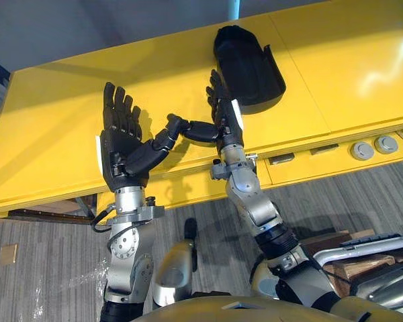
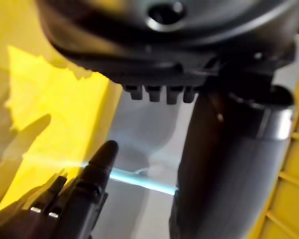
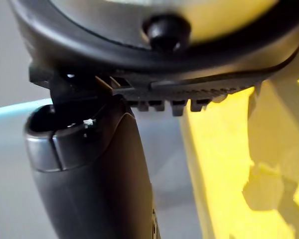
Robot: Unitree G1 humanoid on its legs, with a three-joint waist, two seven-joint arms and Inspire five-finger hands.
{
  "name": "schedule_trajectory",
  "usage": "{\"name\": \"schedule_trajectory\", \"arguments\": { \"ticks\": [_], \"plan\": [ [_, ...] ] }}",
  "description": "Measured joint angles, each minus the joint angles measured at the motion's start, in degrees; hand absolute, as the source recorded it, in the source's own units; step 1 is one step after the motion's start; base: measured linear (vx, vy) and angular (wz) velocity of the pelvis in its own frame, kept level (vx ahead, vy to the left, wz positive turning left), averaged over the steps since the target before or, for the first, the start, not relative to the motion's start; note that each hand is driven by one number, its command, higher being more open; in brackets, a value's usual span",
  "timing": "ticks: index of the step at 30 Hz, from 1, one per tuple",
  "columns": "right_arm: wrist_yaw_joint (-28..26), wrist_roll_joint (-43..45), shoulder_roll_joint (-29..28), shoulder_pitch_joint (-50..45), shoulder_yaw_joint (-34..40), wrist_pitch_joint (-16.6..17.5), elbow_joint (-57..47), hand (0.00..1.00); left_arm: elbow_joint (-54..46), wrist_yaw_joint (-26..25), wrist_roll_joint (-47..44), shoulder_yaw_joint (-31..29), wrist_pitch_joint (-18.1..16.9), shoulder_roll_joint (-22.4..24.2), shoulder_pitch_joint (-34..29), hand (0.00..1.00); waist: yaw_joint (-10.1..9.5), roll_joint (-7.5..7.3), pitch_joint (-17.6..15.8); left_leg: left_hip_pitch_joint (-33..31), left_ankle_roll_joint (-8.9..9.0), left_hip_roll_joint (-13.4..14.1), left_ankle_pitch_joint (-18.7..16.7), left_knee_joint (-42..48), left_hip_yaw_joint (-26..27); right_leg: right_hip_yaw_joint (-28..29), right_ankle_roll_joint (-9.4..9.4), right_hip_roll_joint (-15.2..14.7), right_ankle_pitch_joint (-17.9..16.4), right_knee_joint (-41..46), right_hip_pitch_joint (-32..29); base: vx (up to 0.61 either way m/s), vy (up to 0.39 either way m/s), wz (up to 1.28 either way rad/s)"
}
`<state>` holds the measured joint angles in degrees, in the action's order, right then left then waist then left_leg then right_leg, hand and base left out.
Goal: Walk over and take three plastic housings, then place them on the shelf
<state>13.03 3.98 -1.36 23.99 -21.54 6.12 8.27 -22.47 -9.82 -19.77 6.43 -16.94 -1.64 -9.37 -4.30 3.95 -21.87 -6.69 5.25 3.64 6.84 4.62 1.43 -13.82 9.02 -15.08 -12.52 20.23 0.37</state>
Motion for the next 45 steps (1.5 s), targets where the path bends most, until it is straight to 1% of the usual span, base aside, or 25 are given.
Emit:
{"name": "schedule_trajectory", "arguments": {
  "ticks": [3,5,6,7,10,11,13,14,16,17,19,21,22,23,24,25,26,27,28,29,31,36,39,42,45],
  "plan": [
    [-2.6,3.2,0.9,-4.9,-1.0,1.4,-6.4,1.0,0.0,0.6,0.0,0.0,0.0,-1.1,-0.2,1.0,-0.01,-0.87,2.1,0.5,-0.13,0.0,0.2,-1.3,0.4,-0.2,0.4,0.5,1.7,-3.5,1.6,0.1,0.005,-0.05],
    [-4.1,5.7,1.2,-9.5,-1.1,3.1,-11.8,1.0,-0.2,2.1,-0.2,0.0,0.0,-1.7,-0.3,1.0,0.09,-2.56,3.5,2.7,-0.22,-0.1,0.1,-2.9,1.6,0.3,0.52,0.5,3.0,-6.3,3.5,0.1,0.034,-0.2],
    [-4.5,6.1,1.2,-10.6,-1.0,3.5,-13.1,1.0,-0.2,2.9,-0.2,0.0,0.0,-1.8,-0.3,1.0,0.25,-3.03,3.8,3.2,-0.25,0.0,0.1,-3.3,1.9,0.5,0.56,0.6,3.3,-6.9,3.9,0.06,0.04,-0.25],
    [-5.3,6.8,1.4,-13.3,-0.6,4.5,-16.0,1.0,-0.5,4.4,-0.3,0.2,0.0,-2.2,-0.4,1.0,0.64,-4.06,4.6,3.7,-0.28,0.0,-0.1,-3.8,2.7,1.2,0.58,0.7,3.7,-8.1,4.0,0.03,0.033,-0.25],
    [-8.2,8.9,2.4,-21.6,1.2,6.0,-23.2,1.0,-0.7,7.2,-1.1,2.2,0.0,-3.4,-0.5,1.0,1.74,-5.31,6.4,4.7,-0.38,0.6,-0.6,-4.9,5.9,4.0,0.36,1.3,5.7,-10.8,3.8,0.03,0.048,-0.5],
    [-8.7,9.6,2.6,-23.2,2.0,6.0,-24.1,1.0,-0.7,7.7,-1.6,2.8,0.0,-3.5,-0.4,1.0,1.91,-5.32,6.4,5.2,-0.38,0.9,-0.7,-5.1,6.7,4.8,0.26,1.5,6.3,-11.4,3.8,0.02,0.057,-0.69],
    [-10.0,10.7,3.1,-29.2,7.0,6.3,-26.9,1.0,-0.7,8.6,-2.5,5.1,0.0,-3.5,-0.5,1.0,4.13,-5.43,7.0,6.4,-0.24,1.1,-0.9,-6.3,9.6,7.4,0.35,1.8,8.0,-13.6,3.6,-0.02,0.056,-0.64],
    [-10.0,10.7,3.1,-31.1,8.7,6.6,-27.5,1.0,-0.7,8.7,-2.7,5.9,0.0,-3.5,-0.5,1.0,4.72,-5.35,7.4,6.6,-0.25,1.2,-0.8,-6.9,10.3,8.0,0.38,1.8,8.4,-14.1,3.3,-0.02,0.049,-0.61],
    [-10.1,11.1,2.9,-38.1,14.4,7.3,-29.8,1.0,-0.7,8.8,-2.7,8.1,0.0,-3.4,-0.5,1.0,6.78,-5.12,8.3,8.0,-0.31,1.4,-0.2,-9.3,12.7,10.2,0.21,2.3,9.3,-15.5,2.6,-0.01,0.032,-0.59],
    [-10.0,12.6,2.9,-41.6,17.4,7.7,-30.6,1.0,-0.7,8.8,-2.7,9.1,0.1,-3.4,-0.4,1.0,8.29,-5.15,8.8,8.3,0.13,1.7,-0.1,-9.5,14.1,11.4,0.31,2.6,9.6,-15.8,2.0,-0.01,0.012,-0.58],
    [-9.8,13.3,2.9,-46.2,21.1,9.2,-31.2,1.0,-0.7,8.3,-2.6,10.8,0.0,-3.4,-0.2,1.0,10.46,-5.11,9.2,9.1,0.52,2.8,-0.4,-9.4,16.6,14.4,-0.03,3.7,10.0,-15.9,0.7,0.0,-0.014,-0.72],
    [-9.8,14.0,3.1,-48.5,22.5,10.3,-31.3,1.0,-0.7,7.3,-2.6,12.0,0.1,-3.5,0.0,1.0,12.21,-4.87,9.4,9.6,0.8,3.7,-0.5,-9.4,18.2,15.9,-0.45,4.7,10.4,-16.4,0.3,0.0,-0.054,-0.61],
    [-9.8,15.3,3.2,-50.2,23.4,11.4,-31.9,1.0,-0.7,6.5,-2.6,13.6,0.2,-3.7,0.5,1.0,13.45,-4.5,9.7,9.4,1.37,4.7,-0.8,-9.1,19.3,17.4,-0.7,5.8,10.7,-16.4,-0.8,0.0,-0.084,-0.56],
    [-9.7,15.5,3.4,-50.7,23.7,12.1,-31.9,1.0,-0.6,6.0,-2.6,14.2,0.5,-3.8,0.9,1.0,14.06,-4.43,9.8,9.1,1.72,5.3,-1.4,-7.9,19.5,18.2,-0.95,6.3,10.9,-16.3,-1.4,0.0,-0.072,-0.52],
    [-9.6,15.5,3.4,-50.8,24.0,12.2,-31.9,1.0,-0.5,5.7,-2.6,14.4,0.7,-3.9,1.2,1.0,14.12,-4.42,9.8,9.0,1.91,5.6,-1.9,-7.0,19.5,18.9,-1.11,6.7,11.0,-16.3,-1.5,0.02,-0.072,-0.54],
    [-9.4,15.5,3.5,-50.9,24.4,12.3,-32.0,1.0,0.0,4.6,-2.6,14.7,1.1,-4.0,1.6,1.0,14.06,-4.4,9.7,8.5,2.05,6.0,-4.5,-3.9,17.4,20.6,-1.33,7.5,11.1,-16.3,-1.6,0.0,-0.055,-0.74],
    [-8.9,15.5,4.0,-50.8,24.3,12.4,-32.5,1.0,0.0,3.6,-2.6,14.6,1.1,-4.2,1.7,1.0,13.65,-4.04,10.0,6.6,1.91,5.6,-9.1,1.2,11.9,22.6,-1.74,8.3,11.3,-16.1,-2.3,-0.01,-0.041,-0.84],
    [-8.7,15.5,4.1,-50.7,24.3,12.4,-32.9,1.0,0.0,3.2,-2.6,14.3,1.1,-4.3,1.7,1.0,13.09,-3.77,10.1,5.4,1.68,5.0,-11.6,4.0,8.7,23.9,-1.85,8.9,11.3,-16.1,-2.4,0.0,-0.005,-1.19],
    [-8.7,15.5,4.9,-50.0,24.1,12.7,-33.0,1.0,-0.1,2.3,-2.6,13.3,1.1,-4.4,1.2,1.0,11.53,-3.03,10.2,4.0,1.32,3.6,-16.0,9.2,2.5,27.1,-2.06,10.4,11.6,-15.7,-3.4,0.01,0.035,-1.38],
    [-8.9,15.8,6.0,-49.5,23.1,12.8,-33.0,1.0,-0.1,1.6,-2.6,11.9,1.1,-4.6,0.1,1.0,10.83,-2.4,10.5,3.4,1.1,3.4,-18.7,12.9,-0.9,29.9,-1.98,11.8,11.7,-15.2,-3.8,0.01,0.047,-1.34],
    [-9.9,17.2,7.2,-49.2,21.9,13.6,-33.0,1.0,-0.2,1.6,-2.6,10.3,1.0,-4.6,-1.7,1.0,10.72,-1.79,10.8,3.1,0.96,3.5,-21.2,15.4,-2.9,32.2,-1.66,12.9,11.9,-14.8,-4.4,0.0,0.098,-0.82],
    [-11.5,19.2,7.8,-47.4,18.6,15.0,-33.0,1.0,-0.2,1.4,-2.6,8.3,1.0,-5.1,-2.3,1.0,9.42,-2.18,10.6,2.7,0.02,2.9,-22.8,17.4,-0.4,35.0,-0.83,12.4,12.4,-14.4,-5.8,-0.03,0.101,-0.32],
    [-11.3,22.5,8.4,-44.6,16.6,15.0,-31.1,1.0,-0.3,1.7,-2.6,8.5,-0.9,-5.0,-1.8,1.0,9.17,-2.02,10.6,0.1,-0.38,2.5,-23.4,20.2,-1.1,34.6,-0.73,12.3,12.4,-13.0,-7.5,-0.05,0.086,0.06],
    [-10.1,23.7,8.1,-44.2,14.9,15.0,-28.3,1.0,-0.3,1.8,-2.6,10.1,-0.9,-4.9,-1.7,1.0,8.76,-1.81,10.3,0.1,-0.6,1.9,-23.9,22.3,-2.1,34.5,-0.69,12.5,12.5,-10.5,-7.9,-0.07,0.093,-0.05],
    [-11.1,23.3,7.2,-46.9,11.6,15.0,-29.5,1.0,-1.1,3.2,-2.7,11.9,-0.9,-4.9,-2.0,1.0,8.6,-2.01,9.6,0.6,-1.52,1.6,-25.7,24.9,-0.4,35.3,0.14,12.6,12.9,-8.7,-8.3,-0.14,0.118,-0.48]
  ]
}}
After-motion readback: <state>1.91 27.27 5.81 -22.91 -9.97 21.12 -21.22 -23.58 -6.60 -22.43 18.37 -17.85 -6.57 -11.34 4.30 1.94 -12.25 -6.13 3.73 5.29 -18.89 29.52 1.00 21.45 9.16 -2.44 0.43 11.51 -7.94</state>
